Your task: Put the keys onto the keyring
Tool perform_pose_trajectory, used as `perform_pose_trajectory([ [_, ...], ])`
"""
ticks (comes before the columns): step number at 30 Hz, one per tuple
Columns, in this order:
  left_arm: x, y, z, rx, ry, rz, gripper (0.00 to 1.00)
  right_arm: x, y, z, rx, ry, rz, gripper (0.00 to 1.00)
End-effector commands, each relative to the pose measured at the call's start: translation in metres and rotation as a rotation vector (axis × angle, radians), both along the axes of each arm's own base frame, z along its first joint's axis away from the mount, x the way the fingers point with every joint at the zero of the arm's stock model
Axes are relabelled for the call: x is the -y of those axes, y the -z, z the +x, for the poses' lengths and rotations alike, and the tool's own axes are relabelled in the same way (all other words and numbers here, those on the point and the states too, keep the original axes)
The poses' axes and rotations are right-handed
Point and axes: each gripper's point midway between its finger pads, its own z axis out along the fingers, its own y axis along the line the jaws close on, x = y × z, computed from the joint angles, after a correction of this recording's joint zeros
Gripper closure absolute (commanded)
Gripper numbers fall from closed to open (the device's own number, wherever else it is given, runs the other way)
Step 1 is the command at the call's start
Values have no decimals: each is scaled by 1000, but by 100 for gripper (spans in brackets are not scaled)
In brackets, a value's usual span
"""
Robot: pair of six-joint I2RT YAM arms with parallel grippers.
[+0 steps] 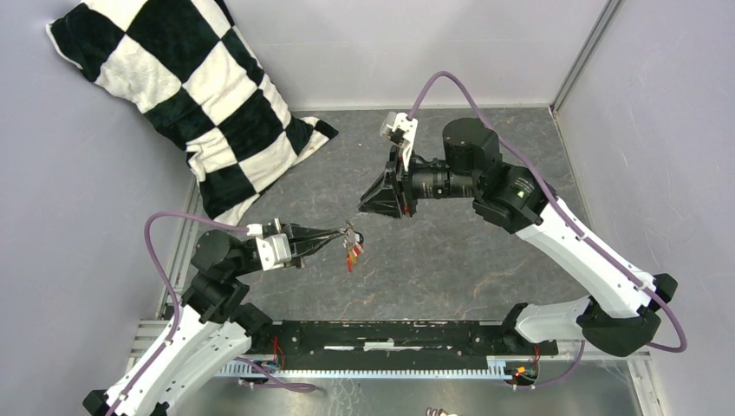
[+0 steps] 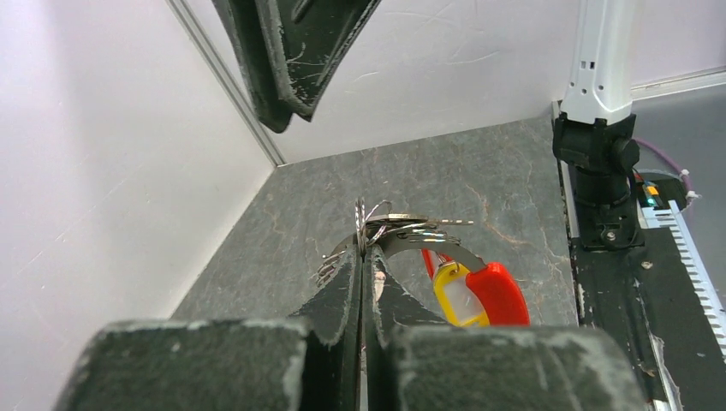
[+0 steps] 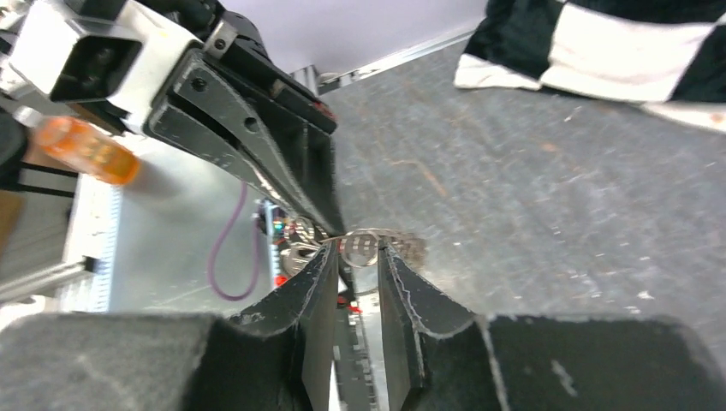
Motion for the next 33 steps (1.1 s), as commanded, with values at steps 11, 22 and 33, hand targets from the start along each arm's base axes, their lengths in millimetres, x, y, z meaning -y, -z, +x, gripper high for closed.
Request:
perform_pose_trajectory([
  [11, 1, -30, -19, 43, 79, -45, 98, 9, -12, -19, 426, -277, 42, 72],
  [22, 2, -28, -20, 8, 88, -35, 98, -7, 1, -30, 455, -321, 16, 75],
  [33, 3, -25, -24, 4, 114, -11, 98, -17, 4, -26, 480, -289, -23, 77],
])
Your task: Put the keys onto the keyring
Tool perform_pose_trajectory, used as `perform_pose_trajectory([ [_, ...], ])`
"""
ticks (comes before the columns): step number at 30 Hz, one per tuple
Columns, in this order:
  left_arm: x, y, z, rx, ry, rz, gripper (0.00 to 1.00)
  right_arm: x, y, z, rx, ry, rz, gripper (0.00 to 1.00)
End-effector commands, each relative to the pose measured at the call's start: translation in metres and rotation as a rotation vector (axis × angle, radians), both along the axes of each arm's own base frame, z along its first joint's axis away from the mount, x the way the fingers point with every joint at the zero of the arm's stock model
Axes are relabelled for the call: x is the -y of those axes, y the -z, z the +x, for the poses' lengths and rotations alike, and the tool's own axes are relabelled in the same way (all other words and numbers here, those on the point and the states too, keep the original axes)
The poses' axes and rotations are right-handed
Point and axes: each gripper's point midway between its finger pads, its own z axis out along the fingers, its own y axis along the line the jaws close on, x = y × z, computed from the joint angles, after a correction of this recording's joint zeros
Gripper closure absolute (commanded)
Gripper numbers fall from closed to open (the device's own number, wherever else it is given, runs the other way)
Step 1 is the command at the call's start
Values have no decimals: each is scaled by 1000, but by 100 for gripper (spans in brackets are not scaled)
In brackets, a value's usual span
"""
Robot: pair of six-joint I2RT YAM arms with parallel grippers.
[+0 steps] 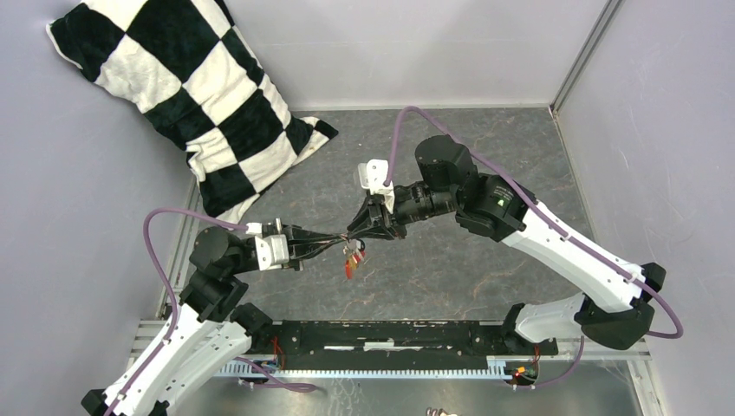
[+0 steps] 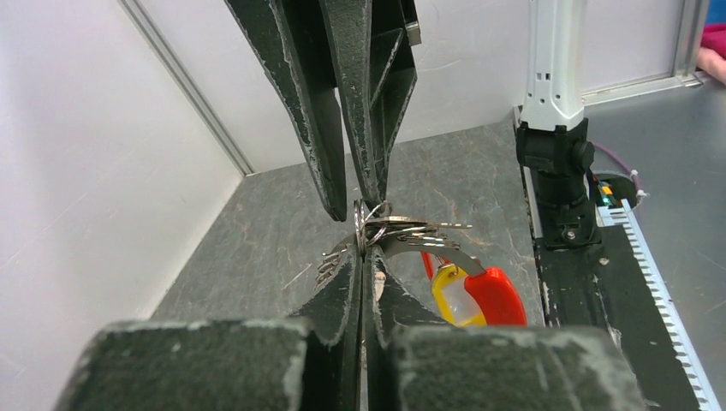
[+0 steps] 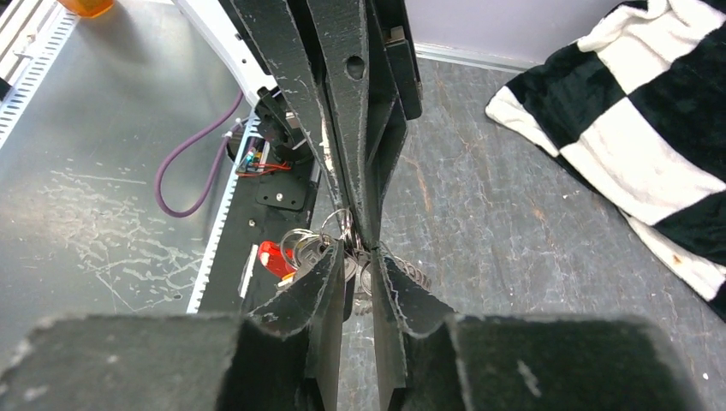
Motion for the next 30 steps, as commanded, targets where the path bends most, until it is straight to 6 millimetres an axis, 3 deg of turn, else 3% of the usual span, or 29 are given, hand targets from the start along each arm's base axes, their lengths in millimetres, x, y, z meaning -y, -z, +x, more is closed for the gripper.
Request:
perform_pose_trajectory([
  [1, -1, -21, -11, 30, 38, -23, 98, -1, -25, 7, 71, 40, 55, 77],
  [9, -2, -20, -12, 30, 39, -16, 98, -1, -30, 3, 59, 27, 65, 81],
  [25, -4, -20, -14, 36, 36, -13, 98, -11, -18, -4, 3, -8, 39, 84],
  [30, -4, -21, -14, 37, 34, -15, 98, -11, -20, -2, 1, 1, 39, 100],
])
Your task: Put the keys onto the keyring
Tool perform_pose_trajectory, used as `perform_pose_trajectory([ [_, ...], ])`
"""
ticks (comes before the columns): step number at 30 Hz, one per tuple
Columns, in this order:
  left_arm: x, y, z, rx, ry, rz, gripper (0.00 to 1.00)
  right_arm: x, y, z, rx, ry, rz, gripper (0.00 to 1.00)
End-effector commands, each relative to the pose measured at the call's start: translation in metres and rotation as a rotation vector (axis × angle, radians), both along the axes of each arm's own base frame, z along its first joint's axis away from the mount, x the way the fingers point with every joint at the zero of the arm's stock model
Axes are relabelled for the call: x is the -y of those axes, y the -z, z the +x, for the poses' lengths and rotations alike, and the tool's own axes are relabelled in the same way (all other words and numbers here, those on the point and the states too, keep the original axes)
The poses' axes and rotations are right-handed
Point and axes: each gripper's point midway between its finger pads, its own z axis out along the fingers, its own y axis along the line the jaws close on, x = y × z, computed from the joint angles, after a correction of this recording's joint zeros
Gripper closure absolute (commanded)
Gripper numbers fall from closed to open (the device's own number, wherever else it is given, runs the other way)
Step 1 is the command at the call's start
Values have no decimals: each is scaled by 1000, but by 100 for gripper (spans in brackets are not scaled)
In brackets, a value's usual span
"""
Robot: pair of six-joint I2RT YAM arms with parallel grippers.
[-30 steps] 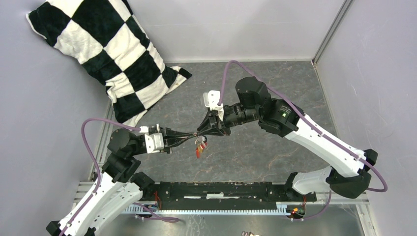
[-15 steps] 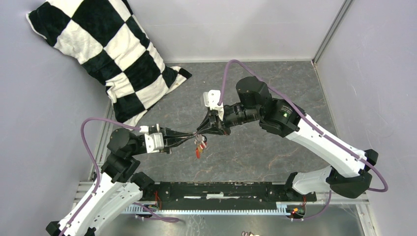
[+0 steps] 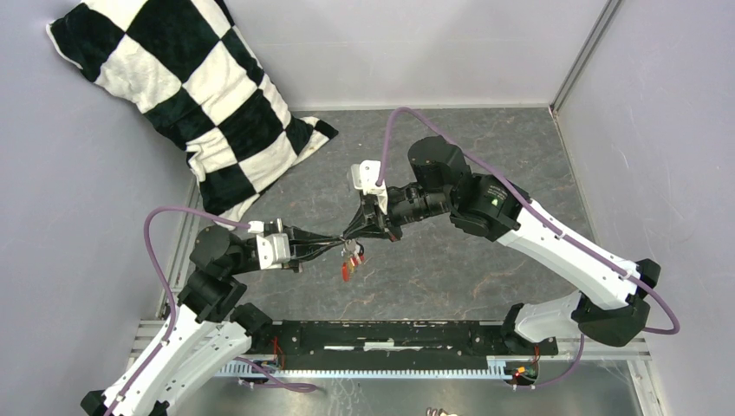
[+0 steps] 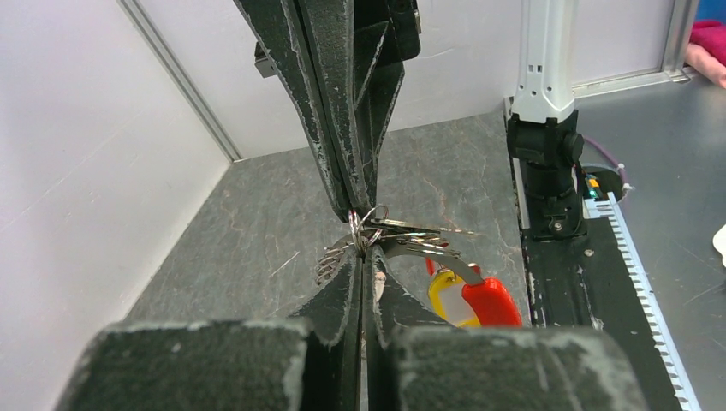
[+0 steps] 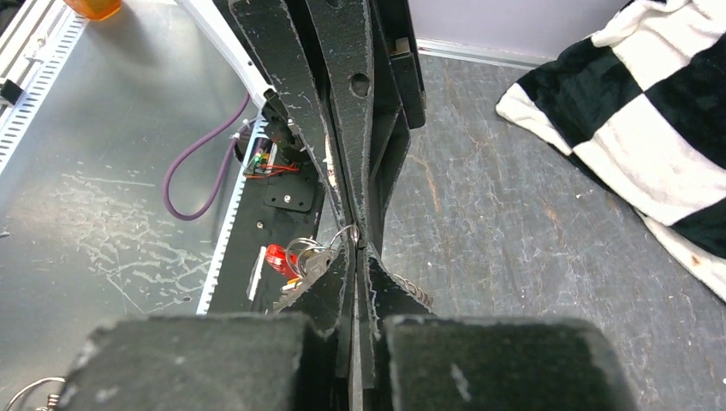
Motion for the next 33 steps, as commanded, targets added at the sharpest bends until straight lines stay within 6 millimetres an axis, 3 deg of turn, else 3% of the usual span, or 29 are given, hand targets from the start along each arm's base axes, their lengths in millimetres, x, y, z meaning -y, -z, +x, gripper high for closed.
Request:
perform_pose_trajectory([
  [1, -3, -29, -11, 75, 26, -46, 98, -3, -23, 0, 20, 2, 54, 100],
  [4, -4, -30, -8, 69, 9, -48, 95, -3, -23, 5, -2, 46, 48, 100],
  [7, -5, -30, 2, 54, -40, -45, 82, 0, -28, 13, -19, 121, 46, 100],
  [10, -11, -29, 14, 28, -123, -47, 49, 6, -31, 26, -24, 224, 30, 100],
  [12, -17, -24, 18, 13, -169, -24, 41, 12, -29, 33, -24, 277, 9, 100],
  [17, -31, -13, 16, 10, -231, 34, 38, 20, -15, 42, -34, 355, -52, 100],
  [22, -37, -16, 20, -6, -283, 27, 37, 20, -7, 50, -51, 405, -73, 100],
  [33, -2, 13, 16, -203, -94, 55, 44, 14, 14, 59, -87, 507, -130, 100],
])
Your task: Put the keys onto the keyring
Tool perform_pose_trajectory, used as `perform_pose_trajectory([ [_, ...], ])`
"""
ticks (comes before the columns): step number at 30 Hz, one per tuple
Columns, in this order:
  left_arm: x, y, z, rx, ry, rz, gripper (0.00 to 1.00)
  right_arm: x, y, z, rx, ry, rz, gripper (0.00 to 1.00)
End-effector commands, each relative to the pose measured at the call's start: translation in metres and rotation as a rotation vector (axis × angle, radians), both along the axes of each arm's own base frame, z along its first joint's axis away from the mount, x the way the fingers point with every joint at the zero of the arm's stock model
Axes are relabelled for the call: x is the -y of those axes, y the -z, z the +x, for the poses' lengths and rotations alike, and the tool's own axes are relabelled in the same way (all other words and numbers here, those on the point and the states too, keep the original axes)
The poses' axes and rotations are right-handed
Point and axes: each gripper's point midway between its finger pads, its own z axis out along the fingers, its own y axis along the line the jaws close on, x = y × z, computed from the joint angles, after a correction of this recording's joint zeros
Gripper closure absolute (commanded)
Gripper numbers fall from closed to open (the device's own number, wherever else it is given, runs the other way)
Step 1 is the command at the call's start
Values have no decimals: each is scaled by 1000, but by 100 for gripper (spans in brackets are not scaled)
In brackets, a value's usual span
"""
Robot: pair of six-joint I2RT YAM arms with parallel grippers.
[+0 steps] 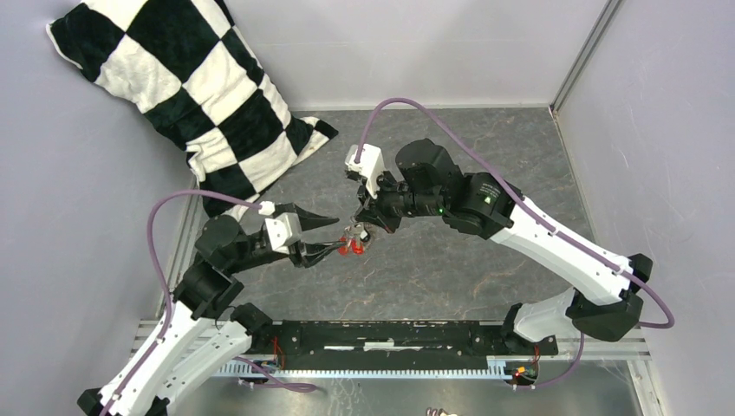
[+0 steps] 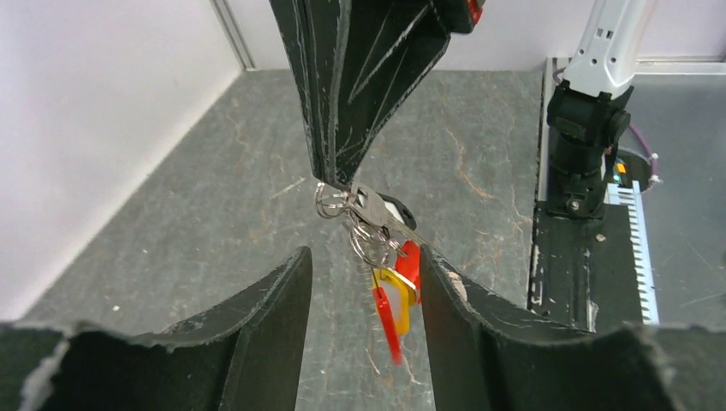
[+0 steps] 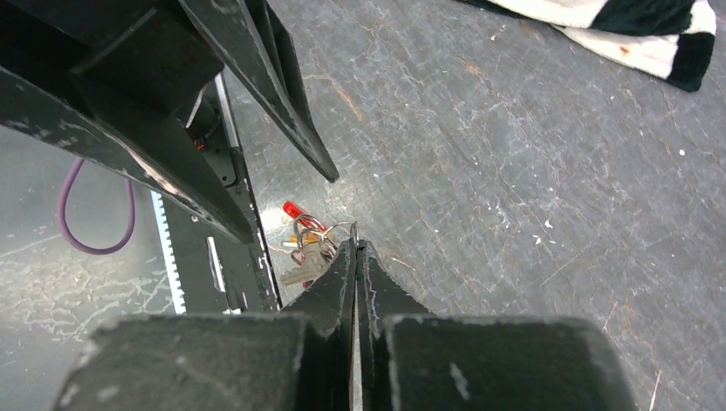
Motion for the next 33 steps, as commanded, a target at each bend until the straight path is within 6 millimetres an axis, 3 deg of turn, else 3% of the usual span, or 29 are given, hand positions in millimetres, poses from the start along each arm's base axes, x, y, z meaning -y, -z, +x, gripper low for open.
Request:
perform_pose_trajectory([
  [1, 11, -1, -6, -46, 69, -37, 45, -3, -15, 9, 7, 91, 54, 100],
  [6, 11, 11, 2, -50, 39, -19, 47, -4, -1, 19, -19, 182, 51, 100],
  [12, -18, 10, 37, 175, -208, -3, 49, -8, 23, 32, -54, 262, -8, 100],
  [22, -12, 47, 27, 297, -106, 113, 48, -18, 46, 51, -84, 371, -36, 100],
  [26, -14, 78, 35, 248, -119, 200, 50, -23, 47, 57, -85, 400, -4, 100],
  [33, -12, 98, 40, 30, -160, 182, 54, -26, 49, 70, -75, 474, 41, 100],
])
